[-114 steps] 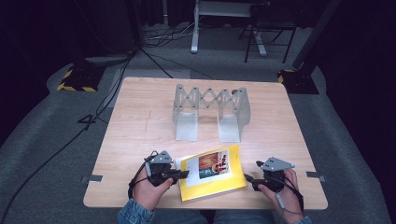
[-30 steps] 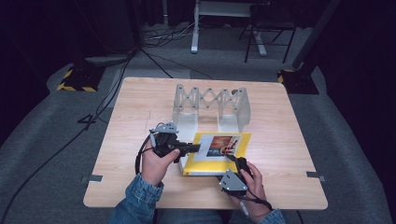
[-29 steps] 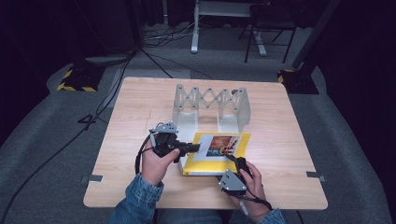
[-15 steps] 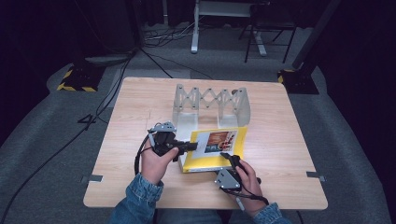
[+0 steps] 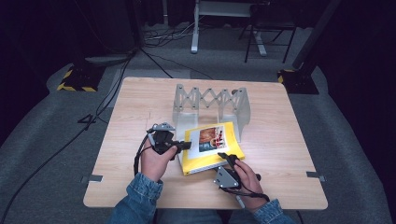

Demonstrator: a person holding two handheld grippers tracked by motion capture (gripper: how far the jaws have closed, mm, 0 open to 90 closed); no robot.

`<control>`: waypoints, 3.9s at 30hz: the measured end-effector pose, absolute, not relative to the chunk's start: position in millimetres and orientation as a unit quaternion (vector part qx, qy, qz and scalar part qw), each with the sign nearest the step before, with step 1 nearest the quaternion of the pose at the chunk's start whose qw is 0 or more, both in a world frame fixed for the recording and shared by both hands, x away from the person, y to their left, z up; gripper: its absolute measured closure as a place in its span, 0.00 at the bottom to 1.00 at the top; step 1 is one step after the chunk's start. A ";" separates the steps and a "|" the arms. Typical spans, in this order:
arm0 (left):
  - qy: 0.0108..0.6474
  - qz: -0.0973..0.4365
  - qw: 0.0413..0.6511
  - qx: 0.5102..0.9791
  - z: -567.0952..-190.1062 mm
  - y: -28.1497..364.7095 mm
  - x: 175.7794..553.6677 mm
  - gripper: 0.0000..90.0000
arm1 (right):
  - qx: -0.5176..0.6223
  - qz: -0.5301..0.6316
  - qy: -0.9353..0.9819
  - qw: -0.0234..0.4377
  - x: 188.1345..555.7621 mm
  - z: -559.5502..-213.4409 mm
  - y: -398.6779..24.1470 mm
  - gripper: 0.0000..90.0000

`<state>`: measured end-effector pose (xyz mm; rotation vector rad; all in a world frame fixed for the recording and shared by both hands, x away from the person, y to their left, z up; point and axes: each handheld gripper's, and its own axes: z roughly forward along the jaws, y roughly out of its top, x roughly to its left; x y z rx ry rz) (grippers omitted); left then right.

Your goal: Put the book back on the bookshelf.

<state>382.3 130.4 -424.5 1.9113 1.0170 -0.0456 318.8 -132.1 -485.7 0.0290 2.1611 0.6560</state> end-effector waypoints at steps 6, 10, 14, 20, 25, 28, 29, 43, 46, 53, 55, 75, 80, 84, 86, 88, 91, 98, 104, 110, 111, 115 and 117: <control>0.418 -0.026 0.452 0.787 -429.4 126.6 384.1 0.99 | -0.013 0.251 0.868 0.428 323.2 -491.4 -123.9 0.43; 0.420 -0.031 0.444 0.791 -432.0 125.7 384.8 0.99 | -0.025 0.243 0.872 0.424 325.5 -495.2 -118.7 0.42; 0.420 -0.031 0.447 0.789 -432.5 127.1 385.4 0.99 | -0.043 0.226 0.885 0.404 325.3 -495.2 -117.1 0.71; 0.419 -0.027 0.464 0.780 -430.9 129.6 384.9 0.96 | -0.047 0.215 0.883 0.415 324.2 -490.3 -115.7 0.78; 0.427 -0.004 0.473 0.770 -426.5 136.7 383.6 0.83 | -0.053 0.230 0.877 0.419 317.5 -476.7 -114.4 0.83; 0.434 0.014 0.481 0.761 -423.1 142.2 382.0 0.68 | -0.058 0.238 0.873 0.421 311.5 -464.7 -113.0 0.85; 0.436 0.022 0.489 0.755 -421.1 144.5 380.7 0.68 | -0.058 0.238 0.873 0.421 311.5 -464.7 -113.0 0.85; 0.454 0.067 0.533 0.711 -408.0 179.1 366.4 0.52 | 0.010 0.317 0.858 0.405 309.4 -430.1 -133.1 0.85; 0.459 0.072 0.533 0.707 -408.0 186.9 364.0 0.53 | 0.027 0.339 0.850 0.403 310.4 -416.4 -140.5 0.85; 0.471 0.073 0.530 0.702 -411.1 198.0 362.2 0.53 | 0.055 0.361 0.839 0.404 310.2 -397.6 -148.5 0.85; 0.475 0.072 0.531 0.698 -411.8 198.4 361.8 0.53 | 0.058 0.362 0.838 0.404 310.3 -395.9 -149.2 0.85; 0.490 0.067 0.526 0.692 -419.8 210.3 360.1 0.52 | 0.125 0.416 0.811 0.392 319.4 -361.1 -165.5 0.85; 0.493 0.065 0.526 0.690 -421.7 210.7 362.9 0.52 | 0.156 0.436 0.793 0.396 325.4 -355.9 -174.8 0.85; 0.490 0.061 0.522 0.696 -423.4 206.6 365.9 0.52 | 0.188 0.448 0.774 0.407 334.2 -350.8 -184.4 0.85; 0.489 0.062 0.523 0.696 -424.2 205.8 366.9 0.52 | 0.199 0.450 0.767 0.411 338.6 -348.3 -187.9 0.85; 0.489 0.061 0.521 0.697 -424.4 206.2 367.3 0.52 | 0.207 0.454 0.761 0.415 342.5 -346.5 -190.0 0.85; 0.490 0.061 0.522 0.695 -425.0 206.9 367.4 0.52 | 0.213 0.456 0.757 0.417 346.6 -345.2 -191.0 0.85; 0.497 0.062 0.522 0.691 -426.3 212.0 364.0 0.52 | 0.247 0.473 0.731 0.425 363.1 -341.9 -191.8 0.85; 0.502 0.066 0.522 0.686 -426.9 218.1 360.2 0.52 | 0.259 0.479 0.719 0.433 370.8 -338.7 -188.8 0.85; 0.509 0.068 0.520 0.682 -428.5 225.2 353.0 0.52 | 0.283 0.489 0.698 0.439 385.7 -335.2 -182.3 0.85; 0.509 0.068 0.520 0.682 -428.5 225.2 353.0 0.52 | 0.283 0.489 0.698 0.439 385.7 -335.2 -182.3 0.85; 0.518 0.073 0.522 0.674 -429.2 233.3 347.1 0.52 | 0.302 0.496 0.685 0.439 396.8 -335.9 -179.4 0.85; 0.520 0.075 0.522 0.672 -429.6 237.7 344.3 0.52 | 0.315 0.503 0.674 0.440 403.3 -336.5 -179.2 0.85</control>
